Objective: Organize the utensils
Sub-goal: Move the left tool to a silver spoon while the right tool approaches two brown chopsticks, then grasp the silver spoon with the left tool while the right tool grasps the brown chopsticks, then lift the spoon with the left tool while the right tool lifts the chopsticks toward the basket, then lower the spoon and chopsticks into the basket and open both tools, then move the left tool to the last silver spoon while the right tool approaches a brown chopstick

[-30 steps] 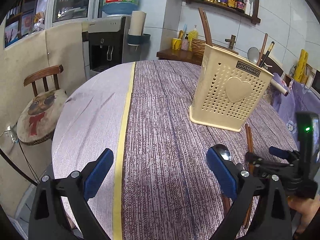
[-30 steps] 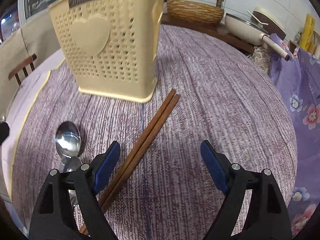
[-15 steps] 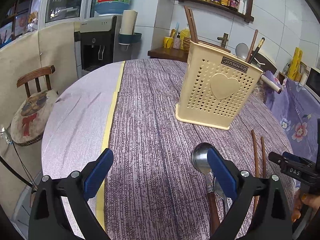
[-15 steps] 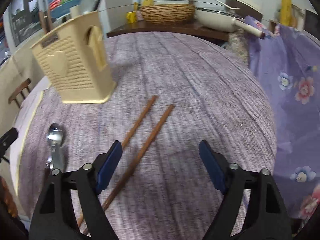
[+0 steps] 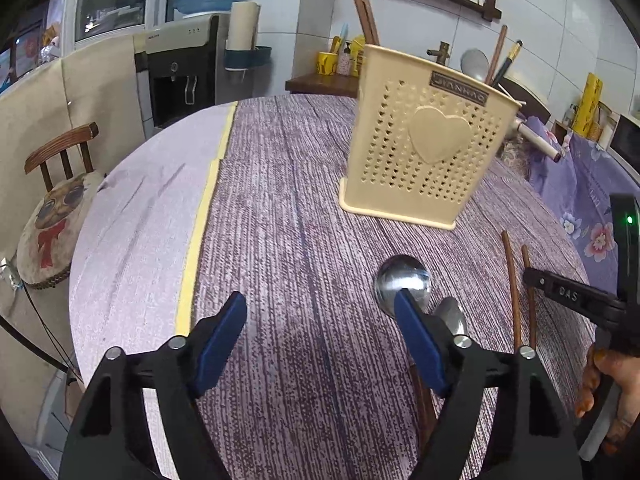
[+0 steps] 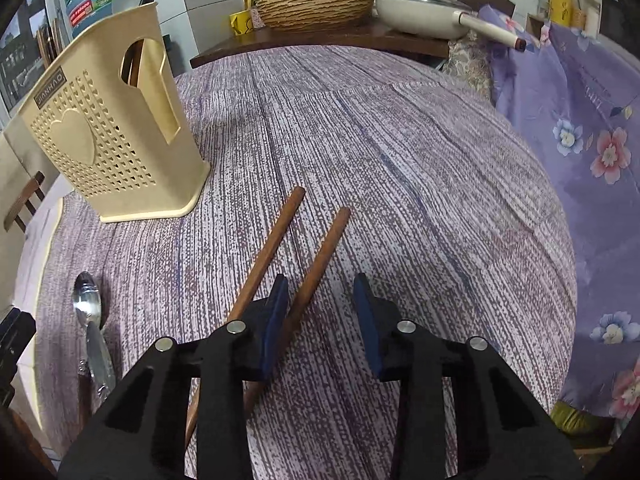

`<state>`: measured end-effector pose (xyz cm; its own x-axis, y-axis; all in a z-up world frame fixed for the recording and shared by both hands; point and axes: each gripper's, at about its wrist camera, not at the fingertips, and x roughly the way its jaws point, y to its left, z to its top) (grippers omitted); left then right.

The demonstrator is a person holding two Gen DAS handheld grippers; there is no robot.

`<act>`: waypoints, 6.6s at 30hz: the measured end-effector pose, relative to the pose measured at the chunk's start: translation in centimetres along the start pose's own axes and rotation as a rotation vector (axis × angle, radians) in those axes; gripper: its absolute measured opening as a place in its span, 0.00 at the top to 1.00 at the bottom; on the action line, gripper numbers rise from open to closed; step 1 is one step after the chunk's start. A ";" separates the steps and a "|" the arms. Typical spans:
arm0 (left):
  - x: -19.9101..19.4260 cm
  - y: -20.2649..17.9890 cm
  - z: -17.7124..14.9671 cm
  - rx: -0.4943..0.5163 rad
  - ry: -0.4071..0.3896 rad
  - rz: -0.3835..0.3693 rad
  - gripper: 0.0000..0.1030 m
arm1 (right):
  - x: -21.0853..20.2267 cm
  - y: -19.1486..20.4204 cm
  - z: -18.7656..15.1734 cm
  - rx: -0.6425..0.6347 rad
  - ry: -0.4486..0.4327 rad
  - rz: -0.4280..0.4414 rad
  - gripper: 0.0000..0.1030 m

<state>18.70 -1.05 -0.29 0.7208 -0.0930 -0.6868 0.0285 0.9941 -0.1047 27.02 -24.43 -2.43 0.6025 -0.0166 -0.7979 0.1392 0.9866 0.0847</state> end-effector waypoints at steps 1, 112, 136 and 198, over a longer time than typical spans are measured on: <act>0.1 -0.3 -0.2 0.011 0.010 -0.005 0.34 | 0.1 0.2 0.1 -0.006 -0.002 -0.004 0.73; -3.8 -3.4 7.1 0.012 -0.127 -0.159 0.55 | -14.1 0.0 3.2 -0.019 -0.347 0.402 0.93; -9.1 -2.6 17.3 -0.038 -0.360 -0.275 0.55 | -22.1 3.3 12.5 -0.017 -0.621 0.502 0.93; -3.5 -0.8 5.9 -0.041 -0.200 -0.061 0.11 | -11.0 2.9 3.8 -0.074 -0.459 0.257 0.28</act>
<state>20.31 -1.19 6.44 0.8421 -0.1362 -0.5219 0.0513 0.9834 -0.1739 23.78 -22.01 8.92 0.8942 0.1747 -0.4123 -0.1044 0.9767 0.1876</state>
